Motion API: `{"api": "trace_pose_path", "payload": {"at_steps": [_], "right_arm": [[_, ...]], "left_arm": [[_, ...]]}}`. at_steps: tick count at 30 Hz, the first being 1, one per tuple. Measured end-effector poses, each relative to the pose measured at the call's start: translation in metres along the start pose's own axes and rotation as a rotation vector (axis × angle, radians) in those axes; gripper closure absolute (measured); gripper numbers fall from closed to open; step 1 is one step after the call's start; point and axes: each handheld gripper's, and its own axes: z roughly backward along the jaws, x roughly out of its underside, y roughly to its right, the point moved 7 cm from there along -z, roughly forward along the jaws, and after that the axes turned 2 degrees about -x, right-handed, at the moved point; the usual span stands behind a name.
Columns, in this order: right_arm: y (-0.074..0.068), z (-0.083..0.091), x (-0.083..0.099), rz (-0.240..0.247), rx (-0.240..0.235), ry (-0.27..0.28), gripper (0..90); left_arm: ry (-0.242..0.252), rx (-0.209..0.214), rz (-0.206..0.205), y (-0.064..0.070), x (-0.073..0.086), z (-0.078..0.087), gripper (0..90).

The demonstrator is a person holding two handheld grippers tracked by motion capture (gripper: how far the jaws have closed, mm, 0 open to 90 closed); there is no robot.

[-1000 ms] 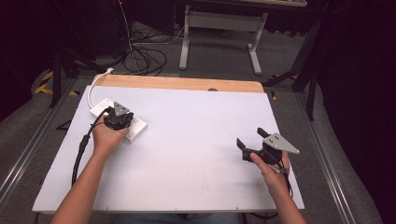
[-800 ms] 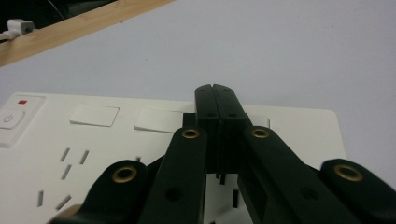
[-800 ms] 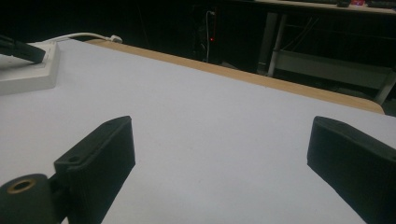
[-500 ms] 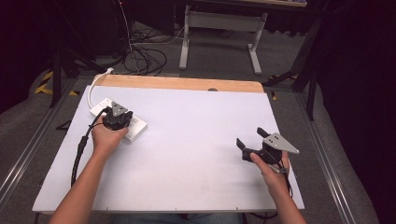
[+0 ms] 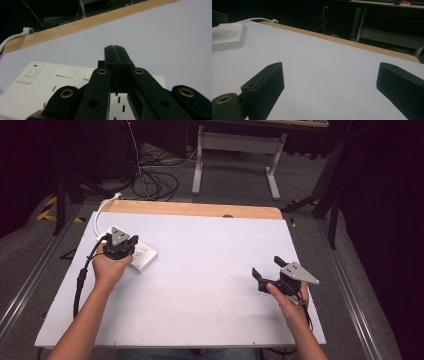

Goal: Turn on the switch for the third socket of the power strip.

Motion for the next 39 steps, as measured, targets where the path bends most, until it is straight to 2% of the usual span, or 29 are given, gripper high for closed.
{"api": "trace_pose_path", "payload": {"at_steps": [7,15,21,26,33,39], "right_arm": [[0.0,0.0,0.0,-0.002,-0.003,0.0,7.8],[0.0,0.0,-0.001,-0.002,-0.004,0.003,7.8],[0.0,0.0,-0.001,-0.002,-0.002,0.003,7.8],[-0.002,-0.001,-0.002,0.001,-0.005,0.005,7.8],[-0.001,-0.001,-0.001,0.002,-0.004,0.001,7.7],[-0.002,0.0,-0.001,-0.003,-0.005,0.004,7.6]], "left_arm": [[0.059,0.0,0.02,0.0,-0.01,0.017,89.9],[0.1,0.012,0.025,0.006,-0.017,0.031,90.0],[0.155,0.007,0.06,0.008,-0.023,0.047,90.0],[0.195,0.002,0.071,0.01,-0.027,0.054,89.9],[0.239,-0.027,0.067,0.009,-0.027,0.066,89.8],[0.261,-0.024,0.075,0.007,-0.021,0.08,86.9]]}}
